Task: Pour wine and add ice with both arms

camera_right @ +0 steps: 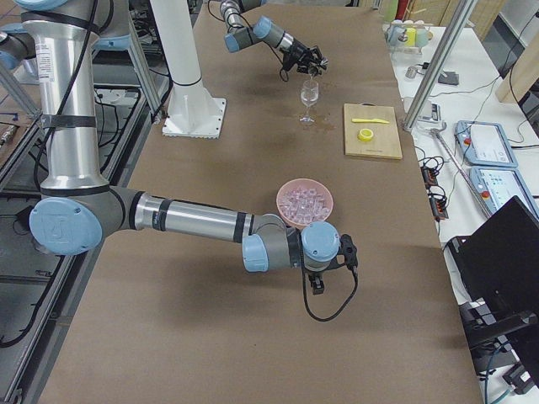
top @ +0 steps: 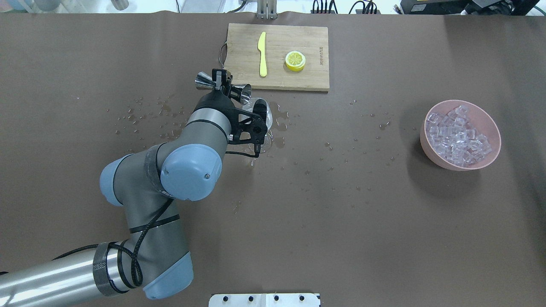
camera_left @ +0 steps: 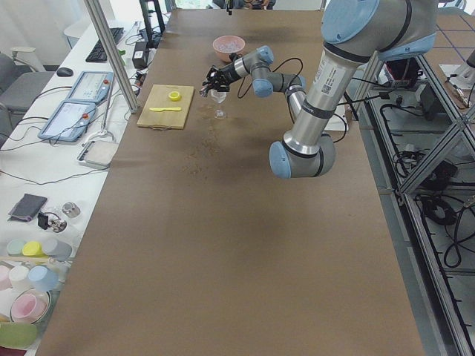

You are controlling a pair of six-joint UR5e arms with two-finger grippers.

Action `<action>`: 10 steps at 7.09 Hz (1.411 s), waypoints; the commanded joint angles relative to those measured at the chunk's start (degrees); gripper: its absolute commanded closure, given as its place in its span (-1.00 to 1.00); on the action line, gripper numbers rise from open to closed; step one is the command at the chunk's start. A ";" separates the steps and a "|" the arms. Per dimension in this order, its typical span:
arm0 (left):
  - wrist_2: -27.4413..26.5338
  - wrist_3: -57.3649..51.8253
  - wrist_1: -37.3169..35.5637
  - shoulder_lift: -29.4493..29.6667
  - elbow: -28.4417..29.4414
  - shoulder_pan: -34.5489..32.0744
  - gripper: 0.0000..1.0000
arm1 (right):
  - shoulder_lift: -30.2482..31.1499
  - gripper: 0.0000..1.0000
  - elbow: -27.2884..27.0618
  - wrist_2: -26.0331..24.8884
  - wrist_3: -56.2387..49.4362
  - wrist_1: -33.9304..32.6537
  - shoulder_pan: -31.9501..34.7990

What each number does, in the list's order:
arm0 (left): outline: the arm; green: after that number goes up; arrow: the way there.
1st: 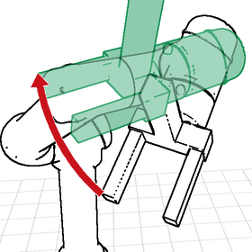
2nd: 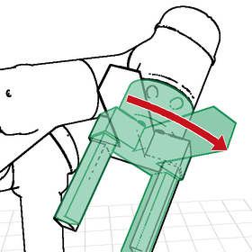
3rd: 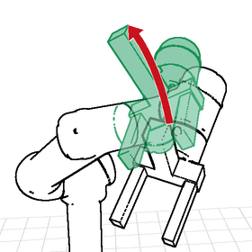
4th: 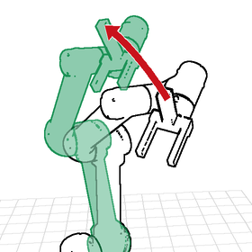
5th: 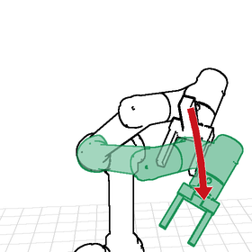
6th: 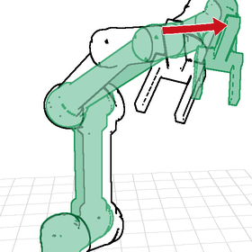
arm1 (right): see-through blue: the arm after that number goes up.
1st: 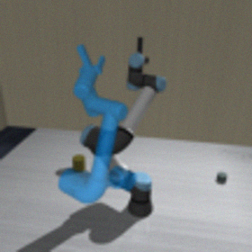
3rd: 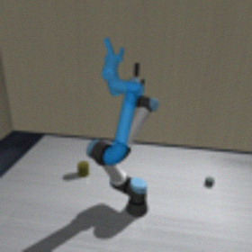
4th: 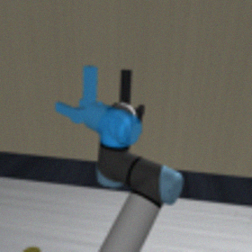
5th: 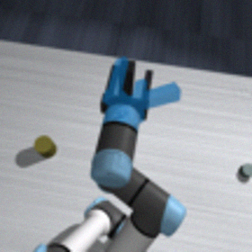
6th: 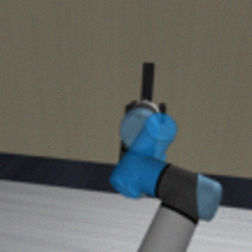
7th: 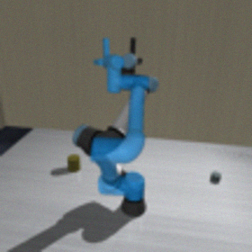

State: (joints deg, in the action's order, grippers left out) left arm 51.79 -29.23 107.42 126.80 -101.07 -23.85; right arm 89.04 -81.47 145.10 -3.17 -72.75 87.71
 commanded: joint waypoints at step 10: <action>-1.17 59.37 26.35 -22.07 1.48 -6.82 1.00 | -0.62 -1.00 -0.19 -0.69 -0.17 0.16 0.09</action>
State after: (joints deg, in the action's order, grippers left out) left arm 50.18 9.86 133.15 110.36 -100.72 -29.39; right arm 88.48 -81.76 144.80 -3.21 -72.63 87.77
